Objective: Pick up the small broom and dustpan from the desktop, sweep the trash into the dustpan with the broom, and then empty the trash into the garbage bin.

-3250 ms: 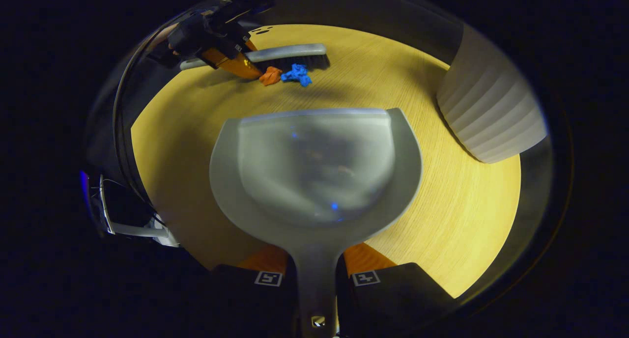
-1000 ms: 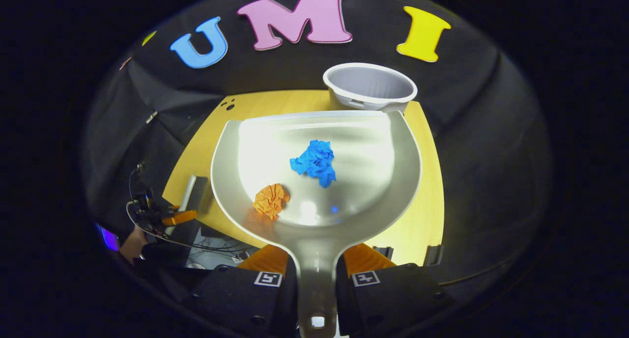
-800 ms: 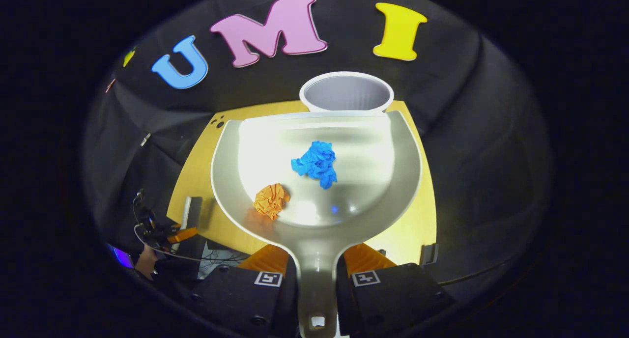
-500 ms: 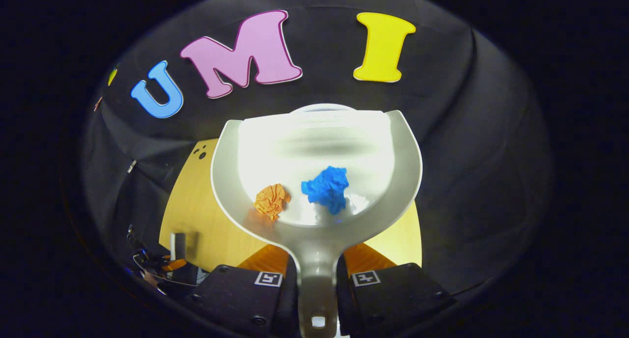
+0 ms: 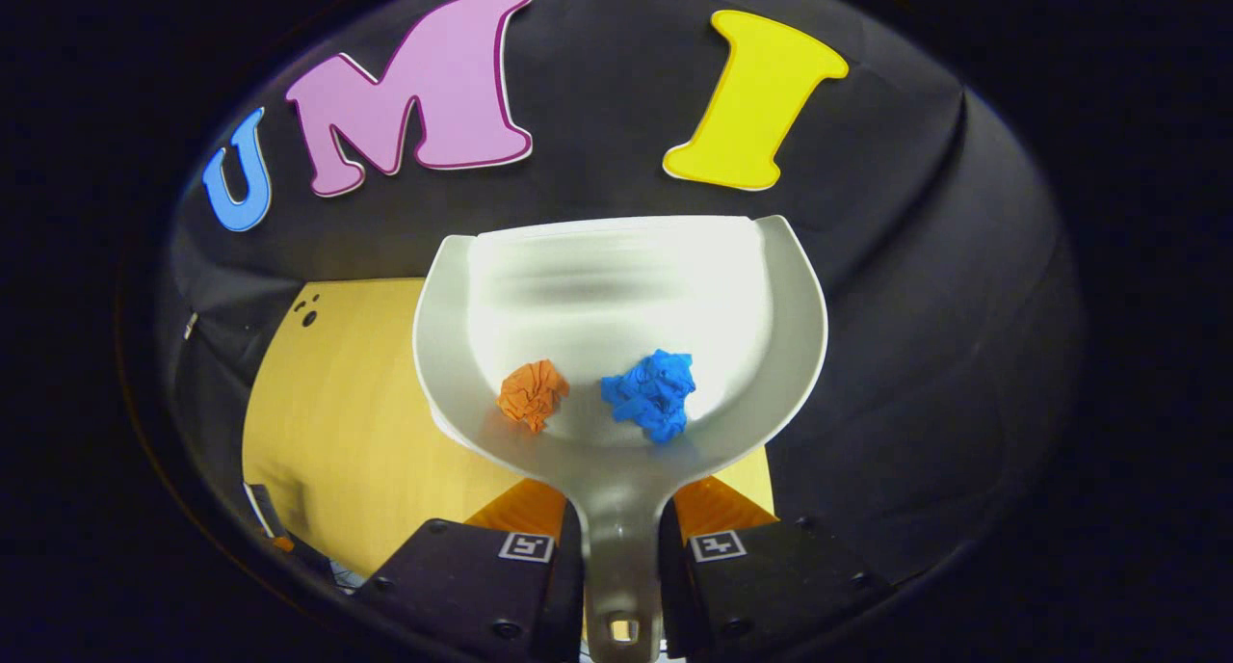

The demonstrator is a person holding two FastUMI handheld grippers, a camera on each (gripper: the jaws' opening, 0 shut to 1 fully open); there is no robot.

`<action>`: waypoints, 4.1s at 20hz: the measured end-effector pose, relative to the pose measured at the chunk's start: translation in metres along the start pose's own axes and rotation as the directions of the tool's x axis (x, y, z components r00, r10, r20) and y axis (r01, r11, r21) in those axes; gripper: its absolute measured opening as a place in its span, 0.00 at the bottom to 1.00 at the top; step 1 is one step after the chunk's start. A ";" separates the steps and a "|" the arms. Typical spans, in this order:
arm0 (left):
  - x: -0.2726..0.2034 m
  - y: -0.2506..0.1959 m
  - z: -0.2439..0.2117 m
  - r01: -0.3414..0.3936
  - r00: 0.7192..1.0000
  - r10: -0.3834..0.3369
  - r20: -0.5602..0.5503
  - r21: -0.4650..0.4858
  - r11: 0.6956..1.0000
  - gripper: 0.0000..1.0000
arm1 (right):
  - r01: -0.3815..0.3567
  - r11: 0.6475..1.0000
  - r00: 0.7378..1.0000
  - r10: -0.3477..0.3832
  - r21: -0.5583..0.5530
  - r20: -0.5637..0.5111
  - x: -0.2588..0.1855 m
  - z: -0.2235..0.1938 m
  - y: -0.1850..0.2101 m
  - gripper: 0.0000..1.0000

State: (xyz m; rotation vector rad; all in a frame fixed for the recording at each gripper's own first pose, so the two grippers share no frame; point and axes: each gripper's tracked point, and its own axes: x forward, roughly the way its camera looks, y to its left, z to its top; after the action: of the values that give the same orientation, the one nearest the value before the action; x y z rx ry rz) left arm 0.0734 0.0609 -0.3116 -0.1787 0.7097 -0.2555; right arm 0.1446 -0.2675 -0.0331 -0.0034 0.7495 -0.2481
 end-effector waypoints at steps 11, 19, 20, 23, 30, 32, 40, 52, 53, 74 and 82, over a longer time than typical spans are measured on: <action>-0.004 0.013 0.004 -0.045 0.999 0.046 0.008 -0.052 0.998 0.29 | 0.325 0.882 0.945 -0.289 -0.340 0.154 0.025 0.010 -0.039 0.36; -0.004 0.016 0.003 -0.066 0.998 0.066 -0.007 -0.044 0.997 0.29 | 0.535 0.577 0.844 -0.401 -0.617 0.356 0.011 0.031 -0.047 0.36; -0.003 0.014 0.001 -0.062 0.998 0.061 -0.012 -0.042 0.997 0.29 | 0.557 0.539 0.828 -0.415 -0.632 0.377 0.008 0.033 -0.050 0.36; -0.001 0.008 -0.004 -0.048 0.999 0.047 -0.025 -0.053 0.997 0.29 | 0.603 0.431 0.790 -0.437 -0.671 0.430 -0.022 0.033 -0.063 0.36; 0.000 0.008 -0.006 -0.046 0.999 0.044 -0.032 -0.047 0.998 0.29 | 0.618 0.268 0.763 -0.432 -0.739 0.482 -0.052 0.035 -0.069 0.36; 0.001 0.011 -0.003 -0.049 0.999 0.047 -0.027 -0.052 0.997 0.29 | 0.613 0.228 0.760 -0.433 -0.756 0.485 -0.054 0.041 -0.065 0.36; 0.004 0.012 0.004 -0.054 0.998 0.052 -0.025 -0.050 0.997 0.29 | 0.555 0.017 0.774 -0.379 -0.832 0.508 -0.057 0.071 -0.062 0.36; 0.002 0.006 0.061 -0.069 0.996 0.070 0.051 -0.018 0.997 0.29 | 0.476 0.496 0.867 -0.405 -0.726 0.291 -0.067 0.059 -0.072 0.36; 0.001 0.004 0.067 -0.068 0.996 0.069 0.062 -0.013 0.998 0.30 | 0.453 0.576 0.884 -0.388 -0.681 0.260 -0.068 0.057 -0.074 0.36; -0.011 0.005 0.108 -0.080 0.979 0.076 0.190 0.015 0.997 0.29 | -0.303 0.952 0.909 0.303 -0.046 0.287 -0.151 0.048 0.130 0.36; 0.035 0.014 0.091 -0.104 0.988 0.105 0.113 -0.011 0.994 0.29 | -0.467 0.882 0.879 0.470 -0.060 0.081 -0.123 -0.072 0.238 0.36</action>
State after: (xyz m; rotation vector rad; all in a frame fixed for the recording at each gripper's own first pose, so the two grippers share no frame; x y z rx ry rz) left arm 0.1612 0.0711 -0.2690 -0.1588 0.6047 -0.1422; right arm 0.0618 -0.0031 -0.0243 0.1284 0.6395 0.2310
